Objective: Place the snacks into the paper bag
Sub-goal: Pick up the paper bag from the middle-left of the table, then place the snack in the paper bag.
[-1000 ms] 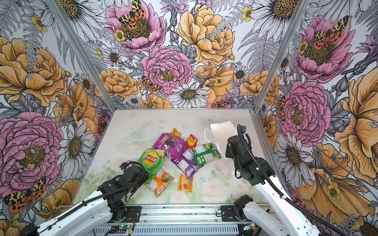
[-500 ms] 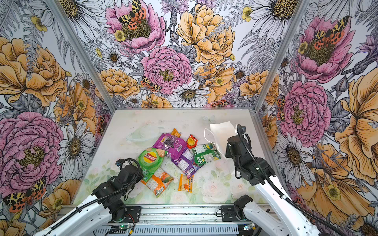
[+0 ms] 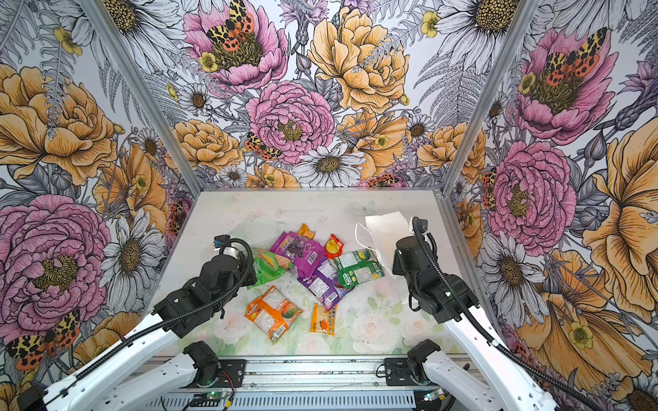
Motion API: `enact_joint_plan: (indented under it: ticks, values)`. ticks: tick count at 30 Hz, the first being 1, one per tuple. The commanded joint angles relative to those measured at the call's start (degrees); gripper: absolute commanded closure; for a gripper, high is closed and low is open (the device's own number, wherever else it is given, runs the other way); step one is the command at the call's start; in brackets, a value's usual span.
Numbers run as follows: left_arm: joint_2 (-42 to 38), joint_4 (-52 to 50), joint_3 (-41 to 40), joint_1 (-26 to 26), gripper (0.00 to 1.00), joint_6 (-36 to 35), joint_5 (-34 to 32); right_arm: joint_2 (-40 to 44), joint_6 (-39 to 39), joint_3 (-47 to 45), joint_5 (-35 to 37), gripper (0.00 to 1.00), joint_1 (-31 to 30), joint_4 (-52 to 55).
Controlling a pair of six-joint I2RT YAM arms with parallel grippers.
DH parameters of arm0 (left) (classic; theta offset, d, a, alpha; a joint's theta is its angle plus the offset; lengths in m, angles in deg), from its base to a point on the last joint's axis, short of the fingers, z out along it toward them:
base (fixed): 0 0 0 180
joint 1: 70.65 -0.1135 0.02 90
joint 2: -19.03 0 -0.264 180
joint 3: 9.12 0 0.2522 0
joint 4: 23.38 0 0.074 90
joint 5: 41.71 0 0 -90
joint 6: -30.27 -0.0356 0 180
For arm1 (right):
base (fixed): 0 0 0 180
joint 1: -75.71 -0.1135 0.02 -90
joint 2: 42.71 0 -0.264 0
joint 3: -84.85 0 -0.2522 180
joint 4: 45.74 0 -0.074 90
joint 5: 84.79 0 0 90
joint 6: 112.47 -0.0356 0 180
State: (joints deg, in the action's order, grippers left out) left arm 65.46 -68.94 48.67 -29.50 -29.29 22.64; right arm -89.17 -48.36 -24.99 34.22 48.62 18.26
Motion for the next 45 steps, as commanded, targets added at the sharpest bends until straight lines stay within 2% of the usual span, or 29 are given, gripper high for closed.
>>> enact_joint_plan:
  ticks: [1, 9, 14, 19, 23, 34, 45]
  values:
    - [2.60, 0.77, 8.32, 2.37, 1.00, -9.49, 2.38, 1.08, -0.33, -0.46, -0.19, 1.00, -0.27, -0.93]
    - [12.90, -6.32, 28.90, 12.81, 1.00, -18.08, 0.21, 0.98, 0.31, -0.06, -1.42, 1.00, -0.33, -0.94]
    - [17.36, -6.78, 38.27, 18.95, 1.00, -22.59, -1.40, 0.37, 0.40, 0.16, -1.90, 1.00, -0.42, -0.93]
    - [20.27, -7.94, 46.79, 24.58, 1.00, -27.85, -6.65, -0.47, 0.58, 0.38, -2.38, 1.00, -0.70, -1.06]
    - [22.44, -11.06, 53.47, 25.16, 1.00, -29.10, -10.20, -1.60, 0.79, 0.85, -3.24, 1.00, -1.47, -1.28]
    - [35.73, -17.49, 70.25, 24.26, 1.00, -29.76, -2.05, -3.03, 2.04, 4.63, -3.86, 1.00, -3.98, -1.50]
    - [40.42, -18.83, 68.99, 23.97, 1.00, -25.79, 6.12, -3.29, 1.78, 5.64, -4.68, 1.00, -4.03, -1.42]
